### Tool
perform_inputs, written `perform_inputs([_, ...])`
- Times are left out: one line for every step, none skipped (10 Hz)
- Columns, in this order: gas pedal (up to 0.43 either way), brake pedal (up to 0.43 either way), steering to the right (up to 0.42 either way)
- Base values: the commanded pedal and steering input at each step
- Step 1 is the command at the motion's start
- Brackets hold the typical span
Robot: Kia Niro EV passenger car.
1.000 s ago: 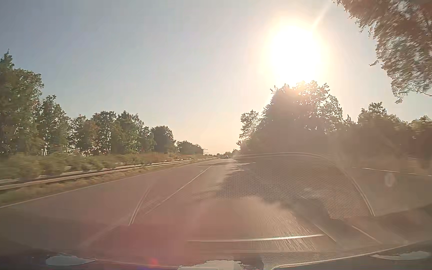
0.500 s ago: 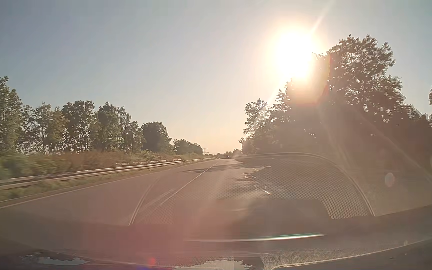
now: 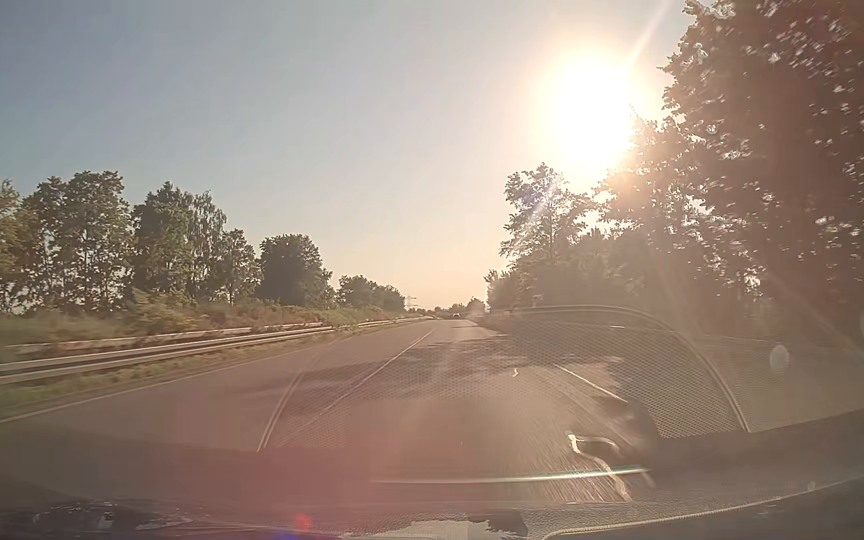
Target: Follow the waypoints while adhering to traffic rules and regulations
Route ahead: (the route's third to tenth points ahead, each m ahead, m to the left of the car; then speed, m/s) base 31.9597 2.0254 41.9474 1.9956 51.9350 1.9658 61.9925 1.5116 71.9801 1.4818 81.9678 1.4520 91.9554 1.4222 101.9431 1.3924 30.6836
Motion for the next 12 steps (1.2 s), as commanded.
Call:
perform_inputs([0.280, 0.000, 0.000])
perform_inputs([0.280, 0.000, 0.001])
perform_inputs([0.280, 0.000, 0.002])
perform_inputs([0.280, 0.000, 0.002])
perform_inputs([0.280, 0.000, 0.002])
perform_inputs([0.280, 0.000, 0.002])
perform_inputs([0.280, 0.000, 0.002])
perform_inputs([0.280, 0.000, 0.003])
perform_inputs([0.280, 0.000, 0.003])
perform_inputs([0.280, 0.000, 0.003])
perform_inputs([0.280, 0.000, 0.003])
perform_inputs([0.280, 0.000, 0.002])
